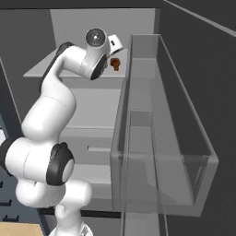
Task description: Place one cucumber and one chicken drumstick in each tupperware on the nearby counter, to pack two identical lunches.
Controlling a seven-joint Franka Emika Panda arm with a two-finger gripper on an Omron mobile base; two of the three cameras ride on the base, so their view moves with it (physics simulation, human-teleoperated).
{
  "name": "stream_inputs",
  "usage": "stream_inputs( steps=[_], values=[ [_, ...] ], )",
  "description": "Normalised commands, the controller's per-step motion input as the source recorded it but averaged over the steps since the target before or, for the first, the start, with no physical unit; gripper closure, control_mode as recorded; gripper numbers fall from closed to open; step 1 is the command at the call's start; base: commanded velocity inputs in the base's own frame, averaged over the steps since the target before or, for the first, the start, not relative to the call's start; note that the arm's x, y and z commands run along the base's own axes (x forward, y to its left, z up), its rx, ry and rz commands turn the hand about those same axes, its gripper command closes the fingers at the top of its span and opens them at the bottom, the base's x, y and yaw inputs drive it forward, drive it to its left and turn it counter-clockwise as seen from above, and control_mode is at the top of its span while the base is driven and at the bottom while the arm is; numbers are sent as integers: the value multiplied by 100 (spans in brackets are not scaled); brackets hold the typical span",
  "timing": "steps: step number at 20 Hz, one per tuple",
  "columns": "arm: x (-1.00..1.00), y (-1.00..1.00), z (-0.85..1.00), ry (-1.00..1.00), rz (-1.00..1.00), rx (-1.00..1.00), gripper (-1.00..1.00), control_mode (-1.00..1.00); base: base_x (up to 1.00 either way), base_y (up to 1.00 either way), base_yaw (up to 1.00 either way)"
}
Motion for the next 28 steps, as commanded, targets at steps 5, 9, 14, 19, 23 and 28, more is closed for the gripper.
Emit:
stream_inputs(
  steps=[5,9,14,19,23,28],
  values=[
    [20,0,-7,8,0,0,-100,-100,0,0,0],
    [24,0,-17,15,0,0,-100,-100,0,0,0],
    [28,1,-11,9,0,0,-100,-100,0,0,0],
    [25,4,-8,0,2,0,-100,-100,0,0,0],
    [18,6,-12,0,7,0,-100,-100,0,0,0],
    [-4,21,-43,0,10,-1,100,-100,0,0,0]
  ],
)
